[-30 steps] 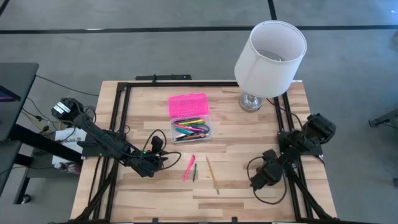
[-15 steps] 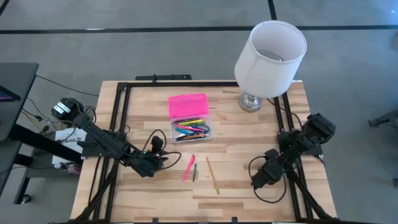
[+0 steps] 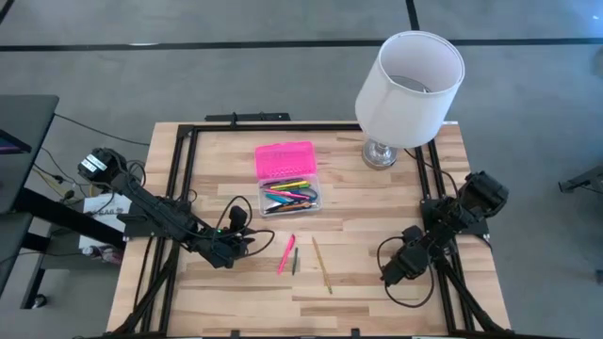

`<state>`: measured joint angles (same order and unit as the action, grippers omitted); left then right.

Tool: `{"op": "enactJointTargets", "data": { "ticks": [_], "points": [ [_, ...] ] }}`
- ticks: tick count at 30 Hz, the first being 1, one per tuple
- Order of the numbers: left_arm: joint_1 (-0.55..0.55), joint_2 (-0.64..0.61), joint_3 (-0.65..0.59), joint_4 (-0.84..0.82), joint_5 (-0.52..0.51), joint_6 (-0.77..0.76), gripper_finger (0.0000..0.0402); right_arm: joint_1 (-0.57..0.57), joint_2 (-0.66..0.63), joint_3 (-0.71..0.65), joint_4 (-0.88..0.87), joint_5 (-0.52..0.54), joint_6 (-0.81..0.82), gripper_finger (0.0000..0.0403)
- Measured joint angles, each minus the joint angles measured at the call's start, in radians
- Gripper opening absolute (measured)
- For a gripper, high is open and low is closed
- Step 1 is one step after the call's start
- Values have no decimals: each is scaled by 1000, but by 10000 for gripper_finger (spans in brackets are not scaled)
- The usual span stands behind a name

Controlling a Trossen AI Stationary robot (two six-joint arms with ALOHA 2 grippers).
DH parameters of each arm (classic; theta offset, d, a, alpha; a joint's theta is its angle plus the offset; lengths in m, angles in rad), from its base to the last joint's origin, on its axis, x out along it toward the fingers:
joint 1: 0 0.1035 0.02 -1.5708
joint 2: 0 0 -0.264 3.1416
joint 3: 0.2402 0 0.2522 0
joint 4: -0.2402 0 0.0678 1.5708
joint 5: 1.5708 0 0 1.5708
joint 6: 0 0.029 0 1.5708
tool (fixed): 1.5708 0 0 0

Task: Pick & place school supplies into a supply box
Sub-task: Put the right green crayon into the pink supply box

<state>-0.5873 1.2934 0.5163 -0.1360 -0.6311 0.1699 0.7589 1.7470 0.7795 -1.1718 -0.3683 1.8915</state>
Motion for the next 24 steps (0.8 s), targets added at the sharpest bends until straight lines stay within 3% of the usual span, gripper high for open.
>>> {"op": "enactJointTargets", "data": {
  "ticks": [12,19,24],
  "points": [
    [0,0,0,0,2,-1,111,-2,-3,-57,104,-31,9,0],
    [0,0,0,11,8,0,111,2,0,-8,90,68,-12,0],
    [0,0,0,19,44,1,111,13,0,-4,65,74,12,0]
  ]
}}
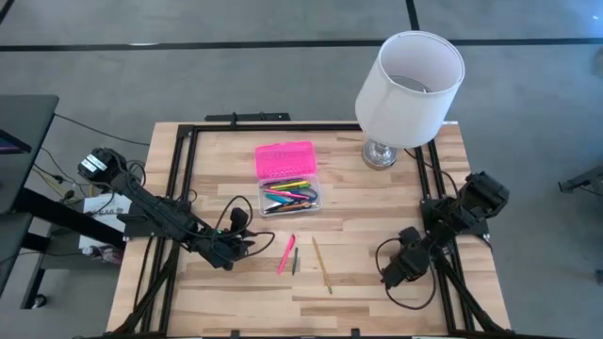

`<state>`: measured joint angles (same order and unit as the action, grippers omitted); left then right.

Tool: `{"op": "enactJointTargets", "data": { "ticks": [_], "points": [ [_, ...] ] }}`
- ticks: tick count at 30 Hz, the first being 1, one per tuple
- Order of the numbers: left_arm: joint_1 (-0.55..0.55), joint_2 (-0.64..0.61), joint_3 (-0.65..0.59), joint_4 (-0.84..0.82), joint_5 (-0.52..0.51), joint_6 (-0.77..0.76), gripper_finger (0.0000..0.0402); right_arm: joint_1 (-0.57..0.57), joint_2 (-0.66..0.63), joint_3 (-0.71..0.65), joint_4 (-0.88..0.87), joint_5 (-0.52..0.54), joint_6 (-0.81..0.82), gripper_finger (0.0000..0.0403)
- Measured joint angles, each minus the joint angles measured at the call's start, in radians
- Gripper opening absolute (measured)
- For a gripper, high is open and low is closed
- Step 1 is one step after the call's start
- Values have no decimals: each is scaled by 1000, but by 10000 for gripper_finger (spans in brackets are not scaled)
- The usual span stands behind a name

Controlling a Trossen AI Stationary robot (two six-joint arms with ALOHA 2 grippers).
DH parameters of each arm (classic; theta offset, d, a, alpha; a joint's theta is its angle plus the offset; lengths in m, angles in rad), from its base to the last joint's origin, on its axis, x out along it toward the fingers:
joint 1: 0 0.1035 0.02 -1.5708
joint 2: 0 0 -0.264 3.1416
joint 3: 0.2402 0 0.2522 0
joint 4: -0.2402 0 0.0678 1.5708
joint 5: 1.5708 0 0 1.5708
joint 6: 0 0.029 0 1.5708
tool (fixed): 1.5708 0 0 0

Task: Pick & place school supplies into a supply box
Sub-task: Put the right green crayon into the pink supply box

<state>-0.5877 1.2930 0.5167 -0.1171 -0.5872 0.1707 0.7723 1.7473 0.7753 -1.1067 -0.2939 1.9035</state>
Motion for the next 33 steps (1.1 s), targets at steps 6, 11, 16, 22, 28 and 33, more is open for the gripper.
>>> {"op": "enactJointTargets", "data": {
  "ticks": [6,11,16,22,28,33],
  "points": [
    [0,0,0,0,6,0,111,14,0,1,4,14,56,29],
    [0,0,0,0,6,0,111,15,-1,1,-6,7,61,79],
    [0,0,0,0,6,0,111,15,-1,0,-9,0,83,104],
    [0,0,0,-1,6,0,111,13,-4,-12,3,-41,126,107],
    [0,0,0,-1,6,0,111,8,-4,-14,8,-57,148,107],
    [0,0,0,-1,6,-1,111,-2,-13,-18,14,-83,168,107]
  ]
}}
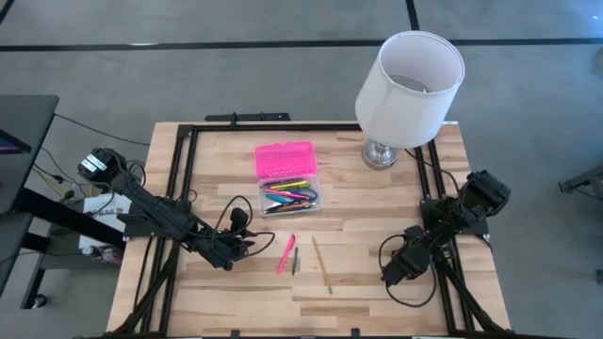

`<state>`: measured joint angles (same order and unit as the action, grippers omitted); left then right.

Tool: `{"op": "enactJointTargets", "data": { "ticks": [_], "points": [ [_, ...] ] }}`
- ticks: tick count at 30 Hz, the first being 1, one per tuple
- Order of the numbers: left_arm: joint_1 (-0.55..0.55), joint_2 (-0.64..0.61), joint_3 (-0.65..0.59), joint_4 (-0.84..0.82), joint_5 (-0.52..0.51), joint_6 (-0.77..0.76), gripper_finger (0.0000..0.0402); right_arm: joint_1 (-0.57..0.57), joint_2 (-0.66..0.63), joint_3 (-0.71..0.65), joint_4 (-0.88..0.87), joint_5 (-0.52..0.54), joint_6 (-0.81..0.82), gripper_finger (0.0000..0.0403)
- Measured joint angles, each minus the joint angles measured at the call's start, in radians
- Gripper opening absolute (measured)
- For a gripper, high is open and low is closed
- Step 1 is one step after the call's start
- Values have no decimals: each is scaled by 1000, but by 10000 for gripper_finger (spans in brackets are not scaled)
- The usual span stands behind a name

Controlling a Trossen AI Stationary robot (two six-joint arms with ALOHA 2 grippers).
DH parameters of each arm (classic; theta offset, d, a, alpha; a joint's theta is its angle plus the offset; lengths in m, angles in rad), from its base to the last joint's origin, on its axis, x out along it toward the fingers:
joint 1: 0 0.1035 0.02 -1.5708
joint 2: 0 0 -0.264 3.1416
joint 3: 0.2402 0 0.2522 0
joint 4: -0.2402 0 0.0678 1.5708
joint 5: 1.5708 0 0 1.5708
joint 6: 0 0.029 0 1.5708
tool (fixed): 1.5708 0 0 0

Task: Pick & place school supplies into a supply box
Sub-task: Put the right green crayon into the pink supply box

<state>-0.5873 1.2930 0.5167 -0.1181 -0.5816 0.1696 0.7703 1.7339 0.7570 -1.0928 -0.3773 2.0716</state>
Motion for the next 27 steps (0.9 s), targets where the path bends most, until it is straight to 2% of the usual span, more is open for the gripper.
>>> {"op": "enactJointTargets", "data": {
  "ticks": [7,17,27],
  "points": [
    [0,0,0,-4,28,-14,111,23,-16,-3,12,-13,11,107],
    [0,0,0,2,34,-14,111,107,-155,-79,80,45,161,107],
    [0,0,0,3,36,-13,111,118,-243,-166,164,60,158,107]
  ]
}}
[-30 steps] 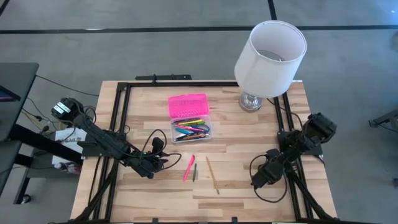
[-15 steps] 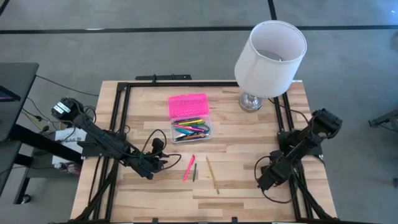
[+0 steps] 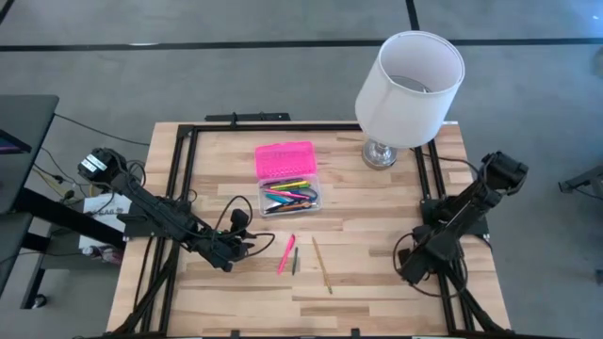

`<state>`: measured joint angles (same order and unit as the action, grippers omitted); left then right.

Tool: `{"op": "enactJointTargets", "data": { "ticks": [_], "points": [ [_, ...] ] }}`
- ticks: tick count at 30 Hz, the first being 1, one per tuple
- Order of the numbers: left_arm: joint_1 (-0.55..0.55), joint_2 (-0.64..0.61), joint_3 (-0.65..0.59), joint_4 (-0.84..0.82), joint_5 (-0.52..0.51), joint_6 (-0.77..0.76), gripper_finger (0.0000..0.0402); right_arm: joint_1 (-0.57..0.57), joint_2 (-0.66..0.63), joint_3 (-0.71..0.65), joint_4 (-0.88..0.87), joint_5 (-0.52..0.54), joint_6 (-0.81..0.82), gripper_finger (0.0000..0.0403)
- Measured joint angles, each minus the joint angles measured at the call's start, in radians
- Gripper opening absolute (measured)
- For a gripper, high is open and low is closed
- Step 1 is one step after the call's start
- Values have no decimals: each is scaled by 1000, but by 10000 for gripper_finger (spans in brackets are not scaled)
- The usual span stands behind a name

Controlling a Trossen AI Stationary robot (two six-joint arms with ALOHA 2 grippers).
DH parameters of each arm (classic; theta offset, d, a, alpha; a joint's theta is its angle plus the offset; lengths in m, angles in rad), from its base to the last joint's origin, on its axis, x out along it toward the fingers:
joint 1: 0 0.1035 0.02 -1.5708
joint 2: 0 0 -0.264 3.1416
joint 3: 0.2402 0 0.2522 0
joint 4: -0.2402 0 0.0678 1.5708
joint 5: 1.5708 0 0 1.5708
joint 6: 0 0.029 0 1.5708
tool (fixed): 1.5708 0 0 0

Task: Pick & place school supplies into a supply box
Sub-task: Put the right green crayon into the pink supply box

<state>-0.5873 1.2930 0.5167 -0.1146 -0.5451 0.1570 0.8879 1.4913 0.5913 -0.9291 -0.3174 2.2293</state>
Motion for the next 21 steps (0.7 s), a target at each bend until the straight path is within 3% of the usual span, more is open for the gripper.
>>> {"op": "enactJointTargets", "data": {
  "ticks": [10,16,21],
  "points": [
    [1,0,0,0,6,4,111,4,-121,-28,65,105,-38,107],
    [1,0,0,0,5,4,111,2,-112,-22,86,121,-57,105],
    [1,0,0,0,5,4,111,1,-97,-21,98,120,-65,68]
  ]
}}
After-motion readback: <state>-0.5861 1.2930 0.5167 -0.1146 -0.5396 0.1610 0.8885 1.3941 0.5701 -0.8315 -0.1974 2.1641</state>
